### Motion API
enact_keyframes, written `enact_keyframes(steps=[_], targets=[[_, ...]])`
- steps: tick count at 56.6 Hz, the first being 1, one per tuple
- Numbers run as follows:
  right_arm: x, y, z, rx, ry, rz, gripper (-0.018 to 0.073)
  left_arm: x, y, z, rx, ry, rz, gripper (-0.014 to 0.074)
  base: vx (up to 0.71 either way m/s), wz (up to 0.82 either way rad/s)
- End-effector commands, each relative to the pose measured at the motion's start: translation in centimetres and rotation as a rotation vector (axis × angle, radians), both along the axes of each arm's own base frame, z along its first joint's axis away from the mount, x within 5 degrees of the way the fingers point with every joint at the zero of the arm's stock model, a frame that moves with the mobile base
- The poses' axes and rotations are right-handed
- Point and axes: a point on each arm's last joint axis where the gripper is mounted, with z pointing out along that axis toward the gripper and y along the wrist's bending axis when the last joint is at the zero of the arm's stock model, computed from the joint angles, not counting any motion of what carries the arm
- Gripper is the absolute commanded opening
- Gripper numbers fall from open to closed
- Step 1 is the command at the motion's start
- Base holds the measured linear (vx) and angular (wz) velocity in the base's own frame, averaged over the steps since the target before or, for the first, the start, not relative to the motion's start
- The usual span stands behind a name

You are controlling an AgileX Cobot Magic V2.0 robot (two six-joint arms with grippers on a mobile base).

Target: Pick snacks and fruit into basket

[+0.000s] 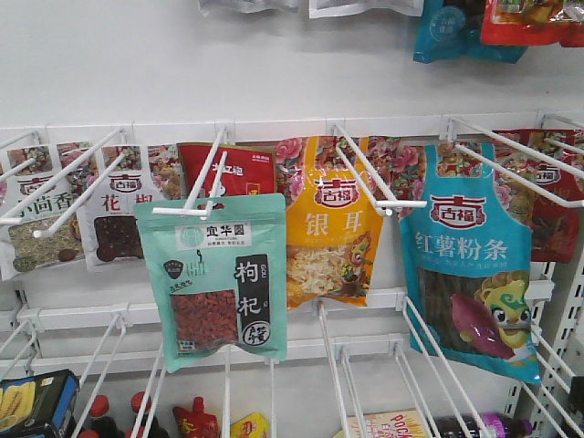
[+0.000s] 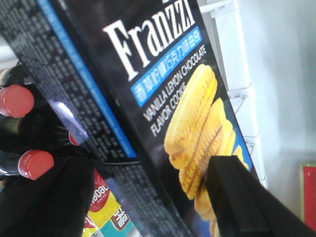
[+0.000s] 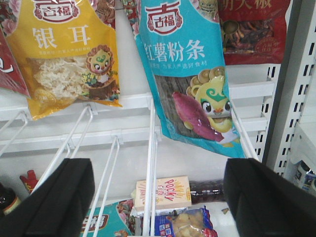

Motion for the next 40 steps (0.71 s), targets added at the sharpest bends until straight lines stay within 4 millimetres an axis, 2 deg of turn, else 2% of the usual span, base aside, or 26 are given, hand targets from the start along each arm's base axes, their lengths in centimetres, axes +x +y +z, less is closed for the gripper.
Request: enact_keyframes(steps=[1, 13, 40], targets=[[0.5, 0.0, 1.7, -0.016, -0.095, 0.001, 0.0592, 0.4, -0.2, 0.7, 0.01, -0.026, -0.027, 0.0554, 0.0, 0.0], [1.0, 0.0, 1.3, -0.018, -0.073, 0.001, 0.0592, 0.5, -1.2, 1.0, -0.018, -0.055, -0.142, 0.0523, 0.0, 0.0], [1.0, 0.0, 1.4, -0.012, -0.073, 0.0, 0.0592, 0.6, -1.0, 1.2, 0.0, -0.083, -0.124, 0.0501, 0.0, 0.0]])
